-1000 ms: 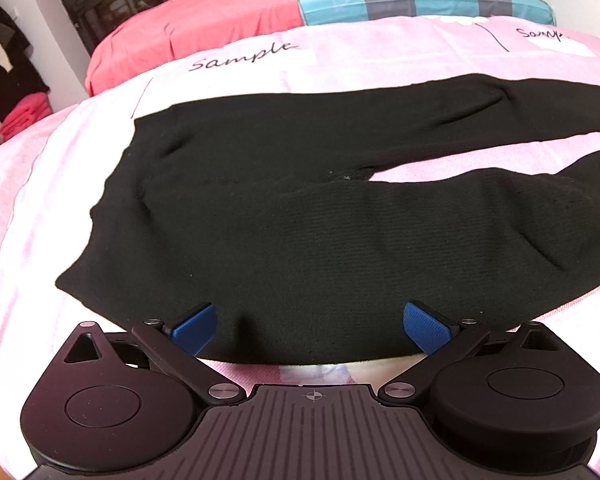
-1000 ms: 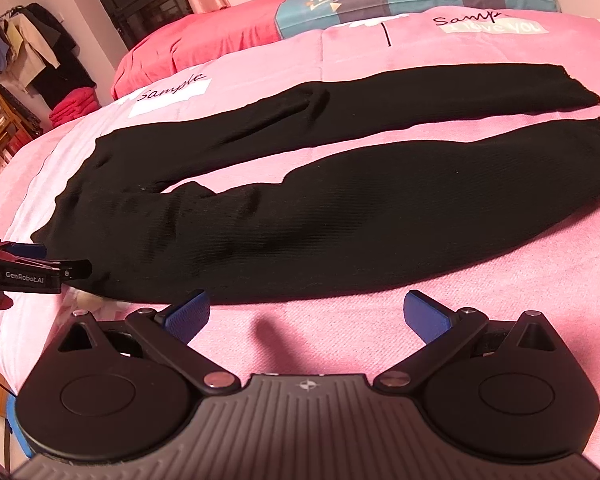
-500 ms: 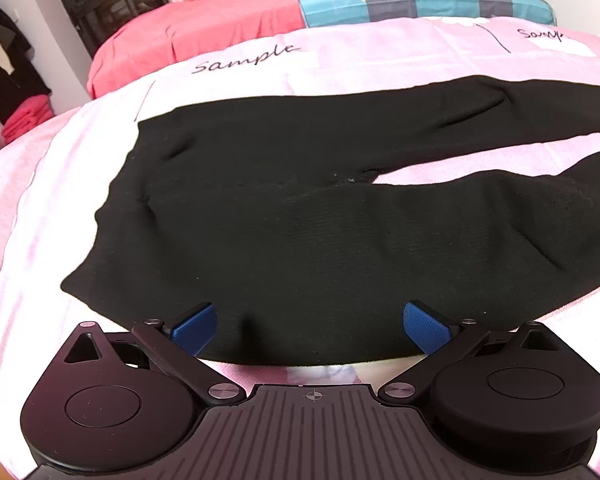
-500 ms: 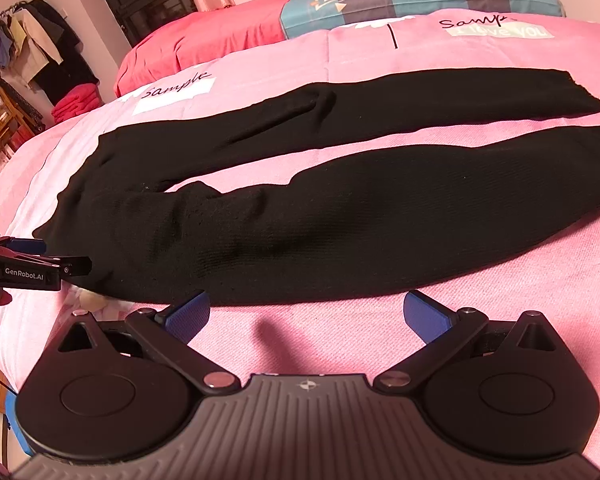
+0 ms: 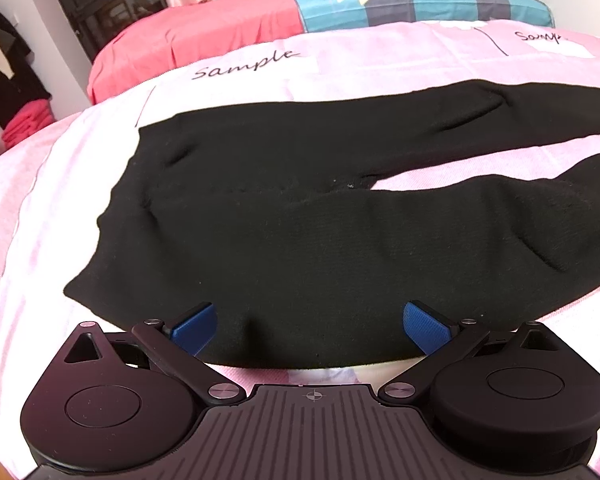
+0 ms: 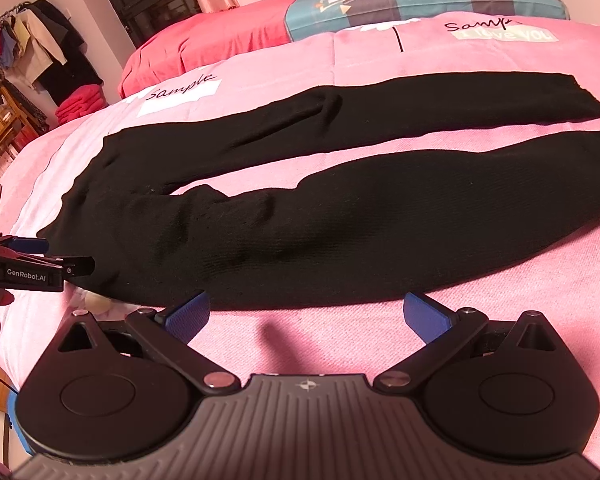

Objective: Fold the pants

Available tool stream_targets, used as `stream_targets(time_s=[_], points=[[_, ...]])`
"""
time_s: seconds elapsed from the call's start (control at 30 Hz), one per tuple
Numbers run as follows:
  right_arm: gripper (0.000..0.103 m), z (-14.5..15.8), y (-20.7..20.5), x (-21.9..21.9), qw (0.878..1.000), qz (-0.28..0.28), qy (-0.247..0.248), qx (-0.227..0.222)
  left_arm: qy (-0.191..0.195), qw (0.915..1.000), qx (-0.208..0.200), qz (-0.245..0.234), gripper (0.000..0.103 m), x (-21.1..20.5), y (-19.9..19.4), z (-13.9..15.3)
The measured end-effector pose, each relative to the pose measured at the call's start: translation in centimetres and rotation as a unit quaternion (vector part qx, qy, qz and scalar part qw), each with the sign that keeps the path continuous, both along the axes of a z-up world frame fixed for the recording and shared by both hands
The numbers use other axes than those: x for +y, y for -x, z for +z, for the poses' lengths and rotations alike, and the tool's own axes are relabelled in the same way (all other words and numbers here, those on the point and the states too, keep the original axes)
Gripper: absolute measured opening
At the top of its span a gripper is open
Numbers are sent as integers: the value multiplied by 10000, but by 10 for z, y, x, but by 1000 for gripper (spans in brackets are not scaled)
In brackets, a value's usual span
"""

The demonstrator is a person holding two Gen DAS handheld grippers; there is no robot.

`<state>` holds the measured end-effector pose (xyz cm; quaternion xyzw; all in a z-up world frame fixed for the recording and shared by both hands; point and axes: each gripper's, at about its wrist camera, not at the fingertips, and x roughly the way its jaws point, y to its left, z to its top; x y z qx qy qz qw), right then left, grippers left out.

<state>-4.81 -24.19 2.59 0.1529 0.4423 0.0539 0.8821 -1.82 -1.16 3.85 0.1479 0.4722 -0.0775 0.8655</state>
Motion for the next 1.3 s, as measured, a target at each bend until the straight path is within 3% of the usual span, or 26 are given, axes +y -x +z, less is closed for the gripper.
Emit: stream_targets(time_s=[0.87, 1.0, 1.17, 1.3], points=[[103, -2, -2, -3, 9999, -64, -98, -22, -4, 10000, 30, -66, 103, -10, -8, 2], [103, 0, 3, -13, 9997, -120, -185, -82, 213, 9997, 63, -128, 103, -3, -14, 3], [103, 3, 31, -69, 9929, -995, -588, -297, 880, 9956, 52, 302, 103, 40, -36, 3], [99, -9, 47, -133, 9670, -2189, -1195, -528, 866, 9925, 109, 861, 103, 66, -54, -15]])
